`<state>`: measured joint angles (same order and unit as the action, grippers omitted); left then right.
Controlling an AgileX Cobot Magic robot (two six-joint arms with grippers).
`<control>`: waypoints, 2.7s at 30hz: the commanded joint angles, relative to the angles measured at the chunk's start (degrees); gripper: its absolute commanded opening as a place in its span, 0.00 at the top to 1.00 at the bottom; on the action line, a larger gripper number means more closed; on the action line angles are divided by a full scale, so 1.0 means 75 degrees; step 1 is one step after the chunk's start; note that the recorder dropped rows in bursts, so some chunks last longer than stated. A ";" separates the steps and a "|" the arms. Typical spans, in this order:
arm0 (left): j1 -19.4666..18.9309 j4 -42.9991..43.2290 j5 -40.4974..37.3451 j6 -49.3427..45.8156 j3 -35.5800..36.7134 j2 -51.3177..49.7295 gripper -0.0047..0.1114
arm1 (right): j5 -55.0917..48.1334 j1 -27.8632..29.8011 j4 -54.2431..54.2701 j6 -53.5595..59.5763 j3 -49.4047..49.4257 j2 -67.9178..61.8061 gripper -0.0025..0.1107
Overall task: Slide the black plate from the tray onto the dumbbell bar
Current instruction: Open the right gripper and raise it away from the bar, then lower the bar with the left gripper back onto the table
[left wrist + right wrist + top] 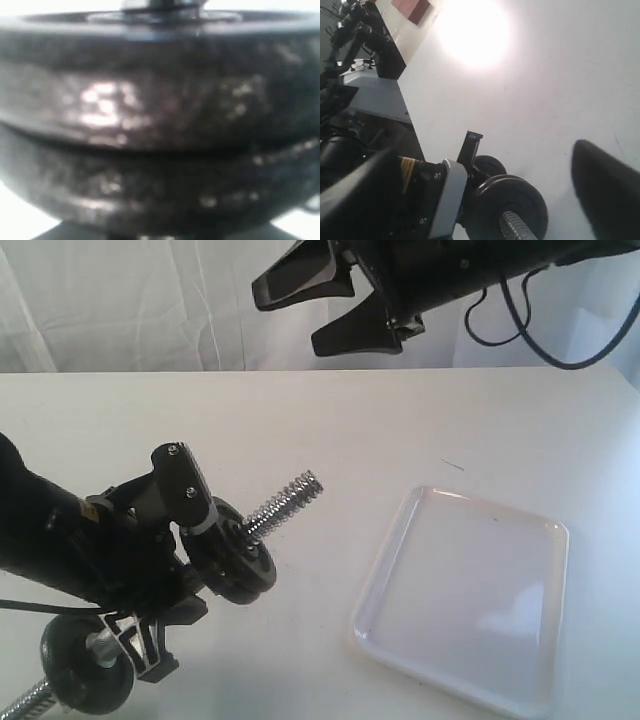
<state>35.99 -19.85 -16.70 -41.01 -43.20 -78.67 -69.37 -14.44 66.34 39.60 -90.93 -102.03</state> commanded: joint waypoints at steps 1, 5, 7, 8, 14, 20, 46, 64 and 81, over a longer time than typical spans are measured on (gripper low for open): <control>0.0018 -0.0482 0.2892 0.0021 -0.0282 0.0507 0.96 | -0.0080 0.0044 -0.1270 -0.0078 -0.0151 0.0509 0.70; 0.0018 -0.0482 0.3336 0.0096 -0.0292 0.0451 0.96 | -0.0080 0.0044 -0.3158 -0.1358 -0.0136 0.0800 0.97; 0.0018 -0.0482 0.3442 0.0110 -0.0377 0.0349 0.96 | -0.0080 0.0044 -0.3725 -0.1757 -0.0119 0.0942 0.98; 0.0018 -0.0482 0.3428 0.0110 -0.0464 0.0275 0.96 | -0.0080 0.0044 -0.3859 -0.1910 -0.0119 0.1014 0.98; 0.0018 -0.0482 0.3428 0.0185 -0.1259 -0.0385 0.96 | -0.0080 0.0030 -0.3908 -0.1943 -0.0037 0.1576 0.98; 0.0018 -0.0482 0.3428 0.0355 -0.2403 -0.1248 0.96 | 0.0378 0.0030 -0.4999 -0.2157 0.1000 0.2435 0.98; 0.0018 -0.2385 0.3621 0.0501 -0.5277 -0.4163 0.96 | 0.0660 0.0030 -0.6890 -0.3631 0.4576 0.7386 0.98; 0.0018 -0.4196 0.4084 0.0501 -0.5277 -0.4695 0.96 | 0.0018 0.0030 -0.7432 -0.3960 0.4576 0.8077 0.98; 0.0018 -0.5023 0.3483 0.0272 -0.5277 -0.4756 0.96 | 0.0029 0.0030 -0.7450 -0.3943 0.4576 0.8077 0.98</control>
<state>35.99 -54.98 5.58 -38.25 -79.95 -118.47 -69.00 -14.32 11.02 10.11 -56.72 -41.73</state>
